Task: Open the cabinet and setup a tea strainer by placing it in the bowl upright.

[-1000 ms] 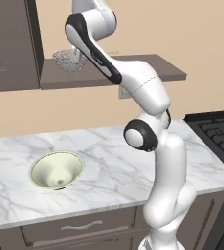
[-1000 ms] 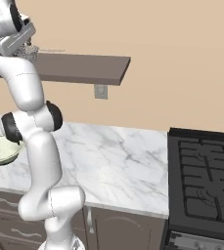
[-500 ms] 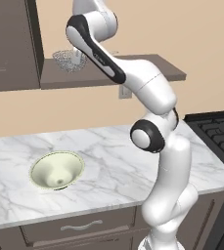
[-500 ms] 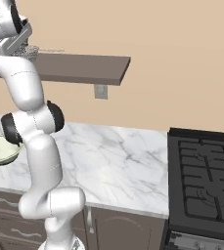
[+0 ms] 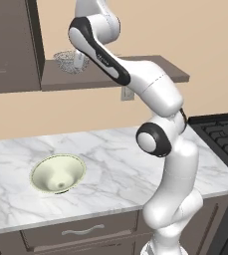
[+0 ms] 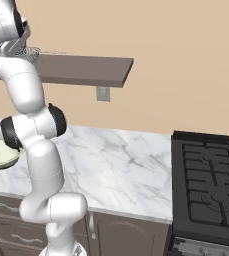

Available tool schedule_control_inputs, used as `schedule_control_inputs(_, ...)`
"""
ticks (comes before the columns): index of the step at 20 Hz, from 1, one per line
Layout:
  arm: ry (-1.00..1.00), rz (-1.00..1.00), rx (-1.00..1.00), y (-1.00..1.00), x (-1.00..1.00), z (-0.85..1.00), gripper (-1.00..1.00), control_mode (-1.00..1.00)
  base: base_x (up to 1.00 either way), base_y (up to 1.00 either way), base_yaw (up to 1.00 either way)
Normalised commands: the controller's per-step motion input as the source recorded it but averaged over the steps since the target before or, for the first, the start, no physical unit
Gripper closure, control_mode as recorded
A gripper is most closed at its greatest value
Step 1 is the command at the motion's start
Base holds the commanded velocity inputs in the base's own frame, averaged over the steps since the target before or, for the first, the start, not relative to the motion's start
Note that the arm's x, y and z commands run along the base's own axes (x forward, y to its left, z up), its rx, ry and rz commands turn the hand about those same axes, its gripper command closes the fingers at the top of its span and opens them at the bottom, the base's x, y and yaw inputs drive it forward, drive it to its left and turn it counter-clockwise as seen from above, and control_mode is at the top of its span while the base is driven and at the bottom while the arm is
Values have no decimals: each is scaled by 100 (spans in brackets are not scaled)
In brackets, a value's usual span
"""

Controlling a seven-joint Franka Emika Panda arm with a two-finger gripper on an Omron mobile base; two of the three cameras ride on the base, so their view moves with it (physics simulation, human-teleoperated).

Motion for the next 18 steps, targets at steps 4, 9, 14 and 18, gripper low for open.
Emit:
schedule_control_inputs(4,0,8,-1,9,0,-8,-100,-100,0,0,0)
schedule_control_inputs(9,5,5,-1,0,1,-17,-100,-100,0,0,0)
schedule_control_inputs(14,3,3,0,0,1,0,-100,-100,0,0,0)
schedule_control_inputs(18,2,3,0,0,0,0,100,-100,0,0,0)
